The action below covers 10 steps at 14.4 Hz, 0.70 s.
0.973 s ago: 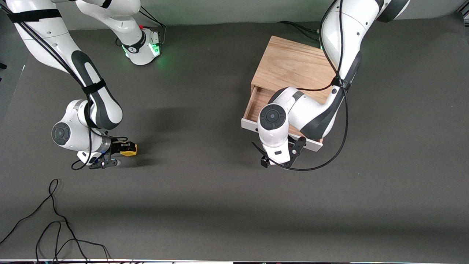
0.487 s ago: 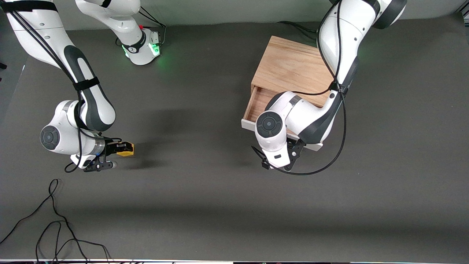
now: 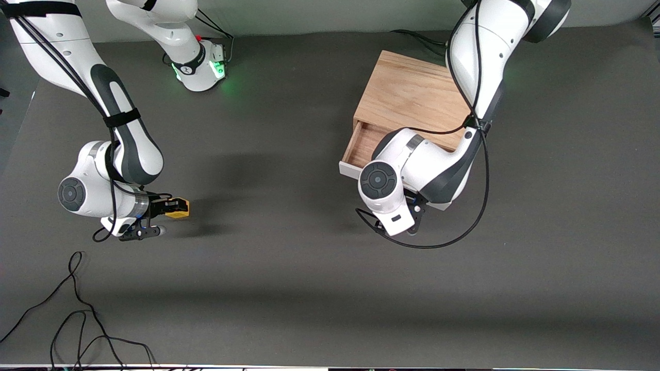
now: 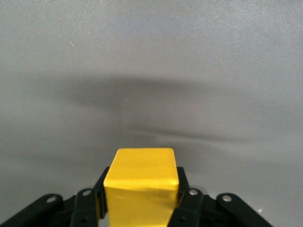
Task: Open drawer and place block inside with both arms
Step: 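Hold the drawer open with the left gripper while the right gripper lifts the cube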
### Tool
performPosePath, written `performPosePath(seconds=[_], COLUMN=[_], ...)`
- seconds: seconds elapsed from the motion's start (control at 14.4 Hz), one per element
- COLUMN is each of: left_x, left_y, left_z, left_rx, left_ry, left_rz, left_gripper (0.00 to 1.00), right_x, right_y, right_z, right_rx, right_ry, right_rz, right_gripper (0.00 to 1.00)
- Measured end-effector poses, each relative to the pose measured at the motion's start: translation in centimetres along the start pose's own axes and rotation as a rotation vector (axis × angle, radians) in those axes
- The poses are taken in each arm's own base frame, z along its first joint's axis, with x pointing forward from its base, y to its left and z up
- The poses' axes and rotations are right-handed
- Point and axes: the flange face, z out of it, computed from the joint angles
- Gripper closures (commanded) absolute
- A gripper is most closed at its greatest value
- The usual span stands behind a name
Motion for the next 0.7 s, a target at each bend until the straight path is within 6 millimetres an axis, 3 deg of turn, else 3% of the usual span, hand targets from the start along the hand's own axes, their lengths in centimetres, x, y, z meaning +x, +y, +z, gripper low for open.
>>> performPosePath(seconds=[0.42,0.56,0.7], left_x=[0.3,0.9,3.1], left_y=[0.8,1.4,2.4], left_z=[-2.4,-3.6,-6.8], left_rx=[-0.054,-0.098,-0.160], left_ry=[-0.018,-0.015,0.007], left_rz=[-0.028,-0.037,-0.039], left_gripper=[0.00,0.00,0.00], right_x=[0.1,0.8,1.5], right_y=[-0.6,-1.6,-2.9], right_z=[-0.1,-1.2,-4.1], right_rx=[-0.001,-0.003,0.006], right_ry=[0.002,0.012,-0.016], right_rz=[-0.010,-0.026,-0.007], right_gripper=[0.82,0.82,0.82])
